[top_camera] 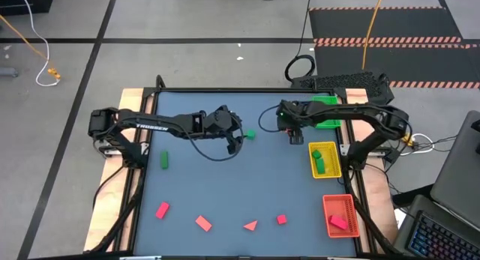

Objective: Sort & place blocks by color
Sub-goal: Put top left orange block into the green basket

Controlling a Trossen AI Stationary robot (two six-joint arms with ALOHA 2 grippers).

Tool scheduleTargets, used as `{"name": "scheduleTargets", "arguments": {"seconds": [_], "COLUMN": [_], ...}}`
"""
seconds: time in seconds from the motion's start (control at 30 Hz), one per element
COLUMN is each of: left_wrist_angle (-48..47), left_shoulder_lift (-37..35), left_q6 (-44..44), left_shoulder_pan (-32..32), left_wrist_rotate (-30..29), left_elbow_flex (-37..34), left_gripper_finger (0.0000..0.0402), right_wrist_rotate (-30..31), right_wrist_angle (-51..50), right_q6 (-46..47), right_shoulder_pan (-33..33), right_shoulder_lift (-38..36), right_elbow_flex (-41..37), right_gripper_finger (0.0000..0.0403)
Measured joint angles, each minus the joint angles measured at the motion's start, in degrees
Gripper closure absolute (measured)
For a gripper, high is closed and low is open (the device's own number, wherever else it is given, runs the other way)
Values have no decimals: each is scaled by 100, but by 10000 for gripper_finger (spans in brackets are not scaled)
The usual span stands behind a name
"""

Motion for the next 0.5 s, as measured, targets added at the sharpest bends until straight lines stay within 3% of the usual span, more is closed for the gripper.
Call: {"name": "scheduleTargets", "arguments": {"seconds": [0.2, 0.37, 0.5], "left_wrist_angle": [-124, -138, -138], "left_shoulder_lift": [-17, -18, -18], "left_q6": [88, 91, 91], "left_shoulder_pan": [2, 2, 2], "left_wrist_rotate": [-2, -2, -2], "left_elbow_flex": [-2, -2, -2], "left_gripper_finger": [82, 82, 82], "right_wrist_rotate": [96, -349, -365], "right_wrist_angle": [259, 309, 361], "right_q6": [-391, -512, -510], "right_shoulder_pan": [-35, -156, -261], "right_shoulder_lift": [53, 74, 256], "right_elbow_flex": [0, 0, 0], "right_gripper_finger": [188, 188, 188]}}
